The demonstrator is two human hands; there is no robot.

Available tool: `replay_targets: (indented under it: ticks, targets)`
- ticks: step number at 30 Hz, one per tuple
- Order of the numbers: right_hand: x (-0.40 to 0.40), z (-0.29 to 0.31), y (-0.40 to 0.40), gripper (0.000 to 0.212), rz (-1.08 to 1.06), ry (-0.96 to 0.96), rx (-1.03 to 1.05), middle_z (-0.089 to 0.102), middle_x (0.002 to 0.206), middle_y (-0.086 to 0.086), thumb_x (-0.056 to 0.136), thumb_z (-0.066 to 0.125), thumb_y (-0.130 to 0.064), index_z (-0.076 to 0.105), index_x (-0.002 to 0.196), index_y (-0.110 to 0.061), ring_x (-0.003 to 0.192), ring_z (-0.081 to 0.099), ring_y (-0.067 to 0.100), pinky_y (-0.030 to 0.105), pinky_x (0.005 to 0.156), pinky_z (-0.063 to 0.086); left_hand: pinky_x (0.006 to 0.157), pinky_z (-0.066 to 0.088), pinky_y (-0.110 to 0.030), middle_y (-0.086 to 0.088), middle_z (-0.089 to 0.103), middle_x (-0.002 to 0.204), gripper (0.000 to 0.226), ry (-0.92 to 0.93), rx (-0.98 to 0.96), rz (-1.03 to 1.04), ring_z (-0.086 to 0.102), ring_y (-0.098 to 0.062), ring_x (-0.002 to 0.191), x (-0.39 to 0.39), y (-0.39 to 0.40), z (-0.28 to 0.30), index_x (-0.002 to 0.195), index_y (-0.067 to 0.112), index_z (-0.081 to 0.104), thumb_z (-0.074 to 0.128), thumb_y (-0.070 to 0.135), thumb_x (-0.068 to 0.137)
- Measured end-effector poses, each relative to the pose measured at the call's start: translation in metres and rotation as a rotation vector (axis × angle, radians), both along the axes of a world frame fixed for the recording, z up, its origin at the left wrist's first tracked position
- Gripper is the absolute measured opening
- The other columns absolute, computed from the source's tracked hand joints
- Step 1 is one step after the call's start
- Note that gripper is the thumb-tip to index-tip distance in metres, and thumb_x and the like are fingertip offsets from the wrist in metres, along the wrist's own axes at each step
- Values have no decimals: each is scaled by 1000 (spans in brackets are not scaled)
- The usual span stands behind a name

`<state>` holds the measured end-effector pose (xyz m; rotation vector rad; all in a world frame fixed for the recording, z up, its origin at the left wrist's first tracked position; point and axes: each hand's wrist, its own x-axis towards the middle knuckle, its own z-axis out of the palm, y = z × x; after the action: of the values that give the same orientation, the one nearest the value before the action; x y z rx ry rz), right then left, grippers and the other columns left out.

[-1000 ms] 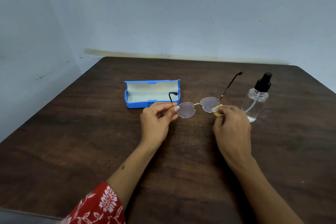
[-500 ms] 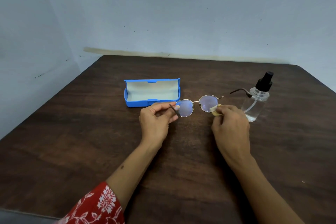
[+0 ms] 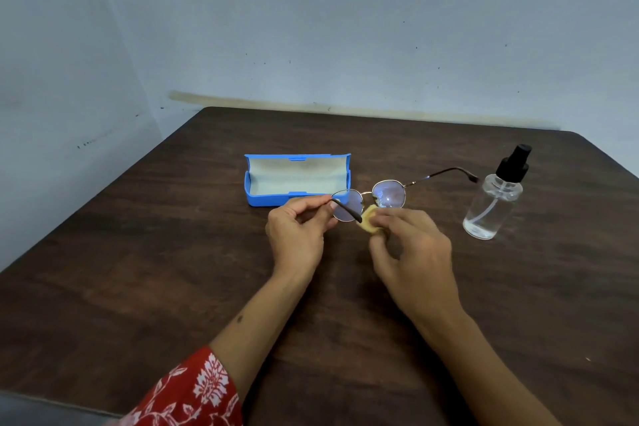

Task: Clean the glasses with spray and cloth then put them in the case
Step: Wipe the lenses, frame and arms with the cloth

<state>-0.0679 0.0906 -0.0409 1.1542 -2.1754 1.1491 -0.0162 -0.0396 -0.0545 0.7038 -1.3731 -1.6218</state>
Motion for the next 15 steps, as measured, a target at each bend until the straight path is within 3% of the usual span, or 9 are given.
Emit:
replay_targets:
  ticks: [4,8,11,15]
  targets:
    - [5,-1,-7,29,102,142,131,68,100,15,70,65,9,69,98,4,93,64,32,33,84,49,65,54,-20,-6,73,81,12,-20,-72,-14,69,-7,69,0,2,1,84,6,73,73,-2,75]
    - [5,0,-7,27,111,212,305,69,98,14,72,69,6,69,99,3,89,65,33,38,68,57,68,53,-18,-9,73,86,15,-15,-133,-37,69,-10,76,1,3,3,83,11,74,75,0,73]
    - [3,4,-5,32,59,233,316,69,98,14,69,71,9,69,100,3,91,66,31,36,63,58,74,57,-30,-9,72,86,16,15,-115,-83,69,-16,80,2,7,6,80,12,73,75,-2,73]
    - [2,7,-7,34,-8,267,306,70,100,14,69,70,9,69,102,4,93,66,29,32,68,58,81,57,-41,-9,72,87,17,9,-142,-107,70,-24,87,3,9,7,79,15,74,76,-1,73]
